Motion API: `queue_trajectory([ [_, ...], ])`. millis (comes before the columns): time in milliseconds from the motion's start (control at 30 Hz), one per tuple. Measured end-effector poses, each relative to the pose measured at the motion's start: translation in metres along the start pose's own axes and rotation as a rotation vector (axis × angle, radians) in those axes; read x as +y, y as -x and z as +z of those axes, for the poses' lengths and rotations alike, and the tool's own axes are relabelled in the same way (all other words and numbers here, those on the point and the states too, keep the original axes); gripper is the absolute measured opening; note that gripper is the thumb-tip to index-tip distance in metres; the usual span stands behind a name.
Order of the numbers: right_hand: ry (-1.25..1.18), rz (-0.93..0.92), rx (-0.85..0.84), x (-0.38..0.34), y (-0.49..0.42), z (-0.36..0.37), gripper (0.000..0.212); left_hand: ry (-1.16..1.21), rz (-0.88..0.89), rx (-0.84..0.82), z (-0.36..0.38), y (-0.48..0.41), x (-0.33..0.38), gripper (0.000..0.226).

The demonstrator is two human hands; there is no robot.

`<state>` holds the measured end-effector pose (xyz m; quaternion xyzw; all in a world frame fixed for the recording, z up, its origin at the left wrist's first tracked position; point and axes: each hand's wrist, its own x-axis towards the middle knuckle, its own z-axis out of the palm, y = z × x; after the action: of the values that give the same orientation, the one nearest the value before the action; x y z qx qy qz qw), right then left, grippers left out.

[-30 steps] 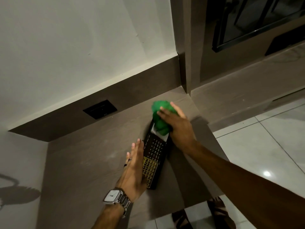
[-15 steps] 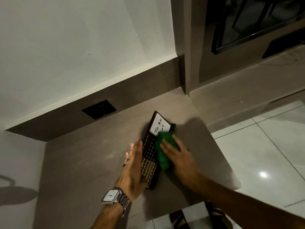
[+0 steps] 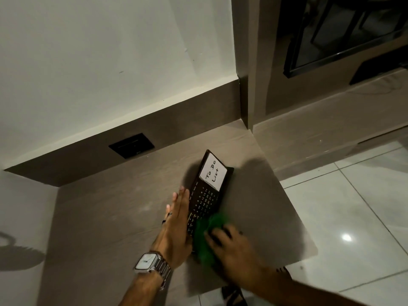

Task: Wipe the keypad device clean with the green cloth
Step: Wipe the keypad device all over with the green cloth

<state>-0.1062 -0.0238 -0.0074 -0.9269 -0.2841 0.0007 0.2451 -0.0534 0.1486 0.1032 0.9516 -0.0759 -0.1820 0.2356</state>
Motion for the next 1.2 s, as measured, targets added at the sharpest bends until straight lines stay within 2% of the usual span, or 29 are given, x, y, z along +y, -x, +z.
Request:
queue_trajectory([
  [67,0.039,-0.083,-0.051,0.002,0.006,0.001,0.075,-0.011,-0.004,-0.01,0.0,0.0,-0.001,0.119],
  [100,0.07,-0.061,-0.006,0.015,-0.006,-0.008,0.071,-0.022,-0.01,-0.014,0.001,0.0,-0.001,0.119],
  [233,0.201,0.35,0.187,0.089,-0.078,-0.067,0.067,-0.034,-0.035,-0.026,0.0,-0.001,0.003,0.12],
  [300,0.208,0.421,0.208,0.089,-0.09,-0.078,0.065,-0.026,-0.044,-0.032,-0.001,-0.002,0.006,0.12],
  [367,0.086,0.302,0.18,0.055,-0.072,-0.062,0.053,-0.019,-0.041,-0.026,-0.001,-0.001,0.005,0.119],
  [433,0.004,0.064,0.094,0.018,-0.034,-0.035,0.039,-0.027,-0.029,-0.03,0.0,-0.001,0.003,0.118],
  [500,0.004,-0.034,0.034,0.012,-0.018,-0.03,0.04,-0.039,-0.024,-0.028,0.001,-0.002,0.001,0.118],
  [567,0.009,0.112,0.116,0.04,-0.042,-0.049,0.037,-0.059,-0.035,-0.027,0.002,-0.003,0.0,0.118],
  [633,0.096,0.335,0.216,0.074,-0.076,-0.068,0.05,-0.075,-0.036,-0.028,0.003,-0.003,-0.002,0.12],
  [733,0.036,0.505,0.315,0.087,-0.095,-0.078,0.06,-0.074,-0.023,-0.029,0.002,-0.004,-0.003,0.121],
  [800,-0.035,0.425,0.266,0.059,-0.077,-0.062,0.065,-0.077,-0.007,-0.024,0.002,-0.004,-0.004,0.119],
  [900,-0.062,0.068,0.084,0.008,-0.022,-0.015,0.062,-0.076,0.022,-0.006,0.003,-0.002,-0.004,0.115],
  [967,-0.015,-0.087,0.008,0.011,-0.01,-0.012,0.052,-0.068,0.036,0.008,0.003,-0.001,-0.004,0.115],
  [1000,0.009,-0.082,0.028,0.025,-0.02,-0.019,0.05,-0.074,0.038,0.01,0.003,-0.001,-0.003,0.117],
  [1133,0.171,0.285,0.151,0.087,-0.085,-0.07,0.053,-0.078,0.015,0.01,0.002,-0.001,-0.001,0.122],
  [1200,0.146,0.328,0.147,0.081,-0.088,-0.07,0.053,-0.076,0.015,0.001,0.001,-0.001,0.001,0.121],
])
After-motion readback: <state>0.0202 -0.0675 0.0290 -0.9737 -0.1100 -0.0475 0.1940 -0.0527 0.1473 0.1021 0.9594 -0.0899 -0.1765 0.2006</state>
